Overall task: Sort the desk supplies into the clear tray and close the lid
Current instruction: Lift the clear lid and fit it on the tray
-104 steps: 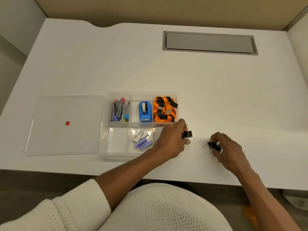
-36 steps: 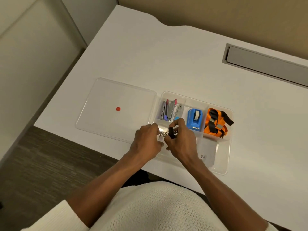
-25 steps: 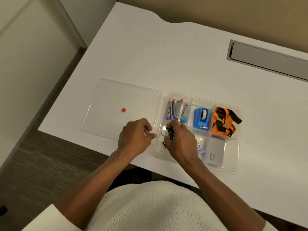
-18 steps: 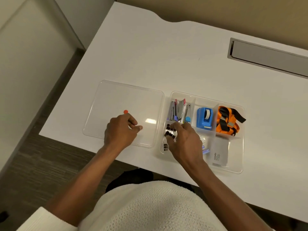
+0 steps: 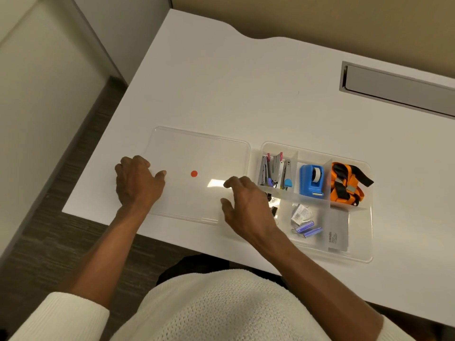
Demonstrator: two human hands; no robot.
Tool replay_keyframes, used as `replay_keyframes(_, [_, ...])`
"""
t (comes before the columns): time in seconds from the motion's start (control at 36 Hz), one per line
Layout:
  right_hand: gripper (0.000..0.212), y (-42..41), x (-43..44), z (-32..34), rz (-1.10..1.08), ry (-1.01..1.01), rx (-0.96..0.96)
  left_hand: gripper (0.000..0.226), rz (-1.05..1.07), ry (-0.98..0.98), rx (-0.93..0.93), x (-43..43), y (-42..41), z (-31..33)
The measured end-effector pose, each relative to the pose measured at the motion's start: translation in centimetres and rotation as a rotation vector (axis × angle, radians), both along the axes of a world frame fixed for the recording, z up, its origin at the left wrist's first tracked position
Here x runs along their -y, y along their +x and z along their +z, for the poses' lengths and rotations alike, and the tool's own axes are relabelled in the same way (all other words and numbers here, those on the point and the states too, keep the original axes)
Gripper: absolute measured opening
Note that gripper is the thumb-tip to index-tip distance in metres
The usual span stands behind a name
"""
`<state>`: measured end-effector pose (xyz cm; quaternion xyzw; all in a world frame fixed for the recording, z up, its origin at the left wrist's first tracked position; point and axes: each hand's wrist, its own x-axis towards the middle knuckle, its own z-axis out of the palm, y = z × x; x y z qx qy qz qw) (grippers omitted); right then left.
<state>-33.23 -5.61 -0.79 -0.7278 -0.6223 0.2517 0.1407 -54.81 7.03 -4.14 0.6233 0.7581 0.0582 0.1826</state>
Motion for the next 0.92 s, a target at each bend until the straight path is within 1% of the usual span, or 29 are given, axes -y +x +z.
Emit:
replay_keyframes(0.11, [0.046,-1.7,-1.9,-1.3,0.035,-0.127,0.117,0.068,0.015,-0.100,-0.036,-0.7,-0.3,-0.8])
replay_keyframes(0.25, [0.072,-3.0,-3.6,-2.1,-0.005,-0.339,0.246,0.075,0.007,-0.121,-0.052,-1.0,-0.3,-1.1])
replay_keyframes(0.33, [0.085,-3.5,-4.0,-2.7,-0.060,-0.385,0.253,0.075,0.008,-0.124,-0.097,-1.3,-0.4,-1.0])
replay_keyframes(0.39, [0.092,-3.8,-4.4,-3.2,-0.099,-0.387,0.208,0.077,0.024,-0.129,-0.104,-1.5,-0.4,-1.1])
replay_keyframes(0.47, [0.096,-4.5,-4.7,-3.8,-0.163,-0.352,0.099,0.083,0.072,-0.152,-0.050,-2.0,0.0,-1.2])
replay_keyframes(0.56, [0.098,-4.5,-4.8,-4.0,-0.262,-0.271,-0.011,0.096,0.155,-0.188,0.001,-2.8,0.1,-1.2])
replay_keyframes(0.61, [0.100,-4.1,-4.8,-4.0,-0.316,-0.222,-0.090,0.099,0.215,-0.203,0.031,-3.4,-0.1,-1.1])
replay_keyframes(0.72, [0.096,-3.3,-5.0,-3.3,-0.401,-0.145,-0.238,0.097,0.291,-0.188,0.059,-4.5,-0.8,-0.5])
replay_keyframes(0.81, [0.092,-3.1,-5.1,-2.1,-0.443,-0.072,-0.292,0.093,0.291,-0.147,0.100,-5.2,-1.4,0.5])
replay_keyframes(0.92, [0.085,-2.3,-5.0,-0.4,-0.485,0.076,-0.391,0.088,0.273,-0.061,0.149,-6.1,-1.5,2.0])
